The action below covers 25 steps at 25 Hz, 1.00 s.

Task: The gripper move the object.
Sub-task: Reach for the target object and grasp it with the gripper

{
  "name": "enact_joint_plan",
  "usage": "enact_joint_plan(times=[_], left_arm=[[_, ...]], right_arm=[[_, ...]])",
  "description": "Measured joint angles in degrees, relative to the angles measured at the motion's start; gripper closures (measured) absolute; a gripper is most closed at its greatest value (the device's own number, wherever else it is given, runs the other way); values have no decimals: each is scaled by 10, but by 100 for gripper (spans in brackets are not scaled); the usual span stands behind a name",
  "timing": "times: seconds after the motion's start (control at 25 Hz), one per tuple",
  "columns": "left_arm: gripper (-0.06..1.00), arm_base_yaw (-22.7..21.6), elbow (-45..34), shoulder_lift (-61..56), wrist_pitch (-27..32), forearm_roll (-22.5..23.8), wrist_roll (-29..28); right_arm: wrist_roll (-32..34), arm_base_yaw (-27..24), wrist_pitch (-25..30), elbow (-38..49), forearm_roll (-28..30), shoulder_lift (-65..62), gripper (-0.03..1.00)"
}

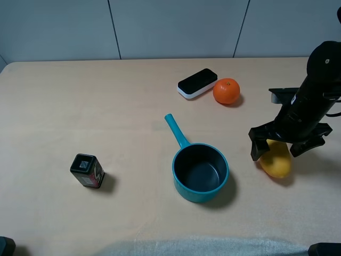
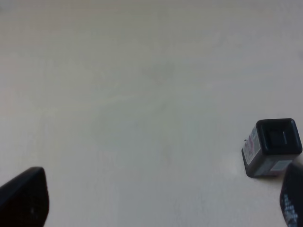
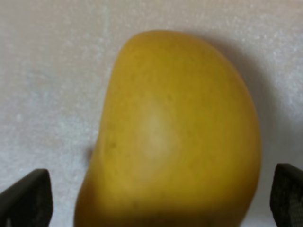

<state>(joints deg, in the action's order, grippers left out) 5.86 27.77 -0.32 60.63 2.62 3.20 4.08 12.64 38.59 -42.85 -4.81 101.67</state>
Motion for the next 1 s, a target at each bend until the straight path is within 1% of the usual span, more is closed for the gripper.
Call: enact_joint_plan(times=[0.2,0.8,0.84,1.0], left_arm=[[-5,0,0,0,0,0,0],[-5,0,0,0,0,0,0],[-5,0,0,0,0,0,0],[-5,0,0,0,0,0,0]], right_arm=[[0,0,-8,0,0,16,27],[-1,0,-9,0,0,34,28],[-1,0,-9,0,0,34,30],[-1,0,-9,0,0,34,49]])
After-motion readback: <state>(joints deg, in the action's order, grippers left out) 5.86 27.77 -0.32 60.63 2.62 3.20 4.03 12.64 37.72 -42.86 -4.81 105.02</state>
